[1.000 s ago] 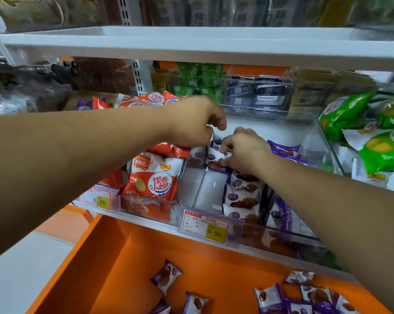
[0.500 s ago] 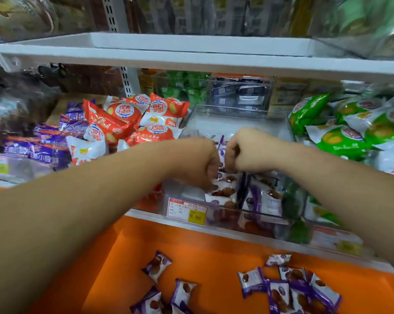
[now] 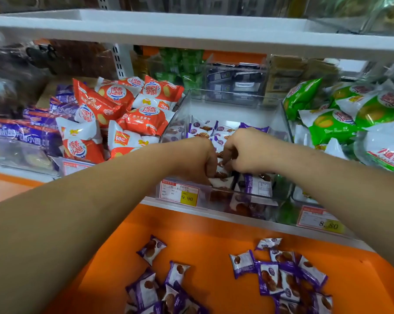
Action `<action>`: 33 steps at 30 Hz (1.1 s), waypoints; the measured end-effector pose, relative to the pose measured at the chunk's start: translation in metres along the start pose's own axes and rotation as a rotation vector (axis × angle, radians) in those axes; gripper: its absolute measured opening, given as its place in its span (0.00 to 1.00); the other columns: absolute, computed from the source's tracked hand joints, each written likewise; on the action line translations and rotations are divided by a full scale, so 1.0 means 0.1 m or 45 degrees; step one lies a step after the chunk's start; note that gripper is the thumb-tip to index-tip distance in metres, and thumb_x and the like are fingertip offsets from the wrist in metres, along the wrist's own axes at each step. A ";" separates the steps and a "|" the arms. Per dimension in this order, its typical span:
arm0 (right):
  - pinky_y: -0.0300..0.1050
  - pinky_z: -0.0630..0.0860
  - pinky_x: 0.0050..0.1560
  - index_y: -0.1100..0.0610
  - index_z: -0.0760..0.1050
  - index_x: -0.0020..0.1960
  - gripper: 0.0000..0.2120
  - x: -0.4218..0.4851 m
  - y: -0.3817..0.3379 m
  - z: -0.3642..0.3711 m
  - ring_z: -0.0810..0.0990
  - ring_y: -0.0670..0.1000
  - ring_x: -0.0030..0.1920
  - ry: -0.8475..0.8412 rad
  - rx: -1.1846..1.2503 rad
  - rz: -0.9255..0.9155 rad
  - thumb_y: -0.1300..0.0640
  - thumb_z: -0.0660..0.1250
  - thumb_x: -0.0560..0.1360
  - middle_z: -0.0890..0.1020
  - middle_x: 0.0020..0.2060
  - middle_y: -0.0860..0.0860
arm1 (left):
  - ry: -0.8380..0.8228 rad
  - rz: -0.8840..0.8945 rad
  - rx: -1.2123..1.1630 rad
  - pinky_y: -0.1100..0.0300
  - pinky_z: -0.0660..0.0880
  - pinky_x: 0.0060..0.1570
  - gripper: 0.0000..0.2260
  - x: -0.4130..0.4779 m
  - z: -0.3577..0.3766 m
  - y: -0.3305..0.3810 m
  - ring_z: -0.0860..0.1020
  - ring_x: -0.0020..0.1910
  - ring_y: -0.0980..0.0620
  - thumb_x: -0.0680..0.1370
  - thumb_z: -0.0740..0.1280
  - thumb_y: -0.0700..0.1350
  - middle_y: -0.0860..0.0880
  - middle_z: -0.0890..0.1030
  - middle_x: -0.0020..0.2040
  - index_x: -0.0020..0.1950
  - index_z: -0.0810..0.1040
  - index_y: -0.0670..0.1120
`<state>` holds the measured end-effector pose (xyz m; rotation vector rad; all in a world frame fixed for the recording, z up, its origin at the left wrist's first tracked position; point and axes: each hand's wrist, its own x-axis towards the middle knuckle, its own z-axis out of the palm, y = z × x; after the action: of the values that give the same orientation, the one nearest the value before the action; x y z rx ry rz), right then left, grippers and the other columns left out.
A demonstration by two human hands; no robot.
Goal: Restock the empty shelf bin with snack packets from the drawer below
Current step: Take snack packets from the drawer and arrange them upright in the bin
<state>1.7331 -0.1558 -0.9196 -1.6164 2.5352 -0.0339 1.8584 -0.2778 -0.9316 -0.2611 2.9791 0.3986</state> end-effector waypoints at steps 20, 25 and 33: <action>0.52 0.80 0.58 0.46 0.72 0.73 0.33 -0.47 0.07 -0.34 0.80 0.54 0.54 -0.415 -0.197 -0.061 0.49 0.78 0.70 0.80 0.57 0.51 | 0.083 -0.061 -0.035 0.70 0.71 0.36 0.10 -0.18 -0.09 0.05 0.79 0.42 0.52 0.70 0.79 0.42 0.47 0.84 0.45 0.48 0.83 0.41; 0.46 0.77 0.55 0.47 0.76 0.70 0.31 -0.51 0.01 -0.31 0.77 0.53 0.56 -0.380 -0.203 -0.016 0.52 0.81 0.69 0.77 0.62 0.50 | 0.226 -0.088 -0.088 0.68 0.71 0.36 0.09 -0.29 -0.13 0.09 0.82 0.45 0.51 0.70 0.80 0.45 0.50 0.85 0.45 0.45 0.84 0.44; 0.45 0.79 0.48 0.47 0.82 0.55 0.22 -0.66 0.03 -0.73 0.81 0.49 0.45 -0.105 0.241 0.053 0.52 0.84 0.64 0.81 0.48 0.47 | 0.475 -0.101 -0.587 0.65 0.75 0.39 0.09 -0.57 -0.19 0.29 0.78 0.33 0.64 0.71 0.80 0.48 0.53 0.84 0.42 0.48 0.85 0.49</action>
<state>1.7486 -0.0988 -0.8409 -1.4638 2.4212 -0.1927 1.9063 -0.2466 -0.8978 -0.5500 3.1708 1.1420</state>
